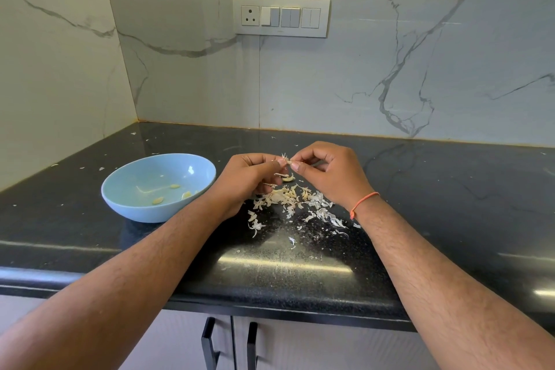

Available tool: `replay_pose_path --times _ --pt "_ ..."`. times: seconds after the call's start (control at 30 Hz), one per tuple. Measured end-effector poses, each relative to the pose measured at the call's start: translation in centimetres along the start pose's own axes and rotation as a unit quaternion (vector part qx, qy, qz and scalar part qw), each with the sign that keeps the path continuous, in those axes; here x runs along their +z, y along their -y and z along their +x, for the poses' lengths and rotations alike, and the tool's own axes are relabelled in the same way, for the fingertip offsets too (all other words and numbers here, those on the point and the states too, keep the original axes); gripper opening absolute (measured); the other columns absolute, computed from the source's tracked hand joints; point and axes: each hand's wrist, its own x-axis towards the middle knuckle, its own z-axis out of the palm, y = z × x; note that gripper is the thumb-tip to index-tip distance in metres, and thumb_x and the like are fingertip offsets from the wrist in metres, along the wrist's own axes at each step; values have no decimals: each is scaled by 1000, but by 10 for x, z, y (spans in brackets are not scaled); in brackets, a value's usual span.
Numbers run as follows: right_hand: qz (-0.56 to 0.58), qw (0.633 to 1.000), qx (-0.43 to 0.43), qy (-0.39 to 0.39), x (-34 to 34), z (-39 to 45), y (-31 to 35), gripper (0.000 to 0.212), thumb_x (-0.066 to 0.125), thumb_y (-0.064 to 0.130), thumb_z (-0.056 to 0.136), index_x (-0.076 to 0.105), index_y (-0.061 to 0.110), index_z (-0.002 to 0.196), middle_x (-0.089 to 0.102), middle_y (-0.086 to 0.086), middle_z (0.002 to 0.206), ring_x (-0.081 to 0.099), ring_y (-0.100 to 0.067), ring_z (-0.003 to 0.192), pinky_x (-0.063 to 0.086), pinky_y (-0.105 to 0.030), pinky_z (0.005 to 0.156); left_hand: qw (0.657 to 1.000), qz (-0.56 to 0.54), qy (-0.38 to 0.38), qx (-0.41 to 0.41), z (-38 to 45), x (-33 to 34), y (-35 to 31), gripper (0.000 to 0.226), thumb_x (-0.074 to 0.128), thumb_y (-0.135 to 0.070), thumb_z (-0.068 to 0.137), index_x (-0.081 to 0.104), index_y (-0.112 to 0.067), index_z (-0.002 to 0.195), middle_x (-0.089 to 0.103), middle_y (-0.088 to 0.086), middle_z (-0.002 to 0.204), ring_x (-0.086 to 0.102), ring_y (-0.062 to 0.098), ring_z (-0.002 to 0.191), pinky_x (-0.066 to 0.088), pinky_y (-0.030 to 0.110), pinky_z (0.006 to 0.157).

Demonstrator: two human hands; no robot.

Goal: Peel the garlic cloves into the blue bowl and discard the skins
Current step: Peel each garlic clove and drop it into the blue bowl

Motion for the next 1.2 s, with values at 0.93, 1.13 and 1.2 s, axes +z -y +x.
replay_pose_path --times 0.93,1.13,1.2 --pt "104 987 123 22 -2 -1 5 3 80 16 91 80 15 94 78 -6 81 72 -18 72 63 -37 66 967 166 -42 189 4 0 8 11 77 -27 95 83 -18 100 68 -12 63 53 8 50 47 24 51" --pt "203 964 169 28 -2 -1 7 6 79 8 90 79 7 96 78 -9 82 72 -16 75 59 -28 64 962 175 -44 203 3 0 8 10 77 -25 96 82 -18 100 69 -11 63 56 5 50 47 20 52" --pt "209 964 162 19 -2 -1 8 9 81 6 88 79 6 96 77 -7 81 72 -14 75 59 -26 63 968 156 -42 192 3 1 8 10 77 -24 96 82 -17 100 70 -11 65 57 6 51 48 20 52"
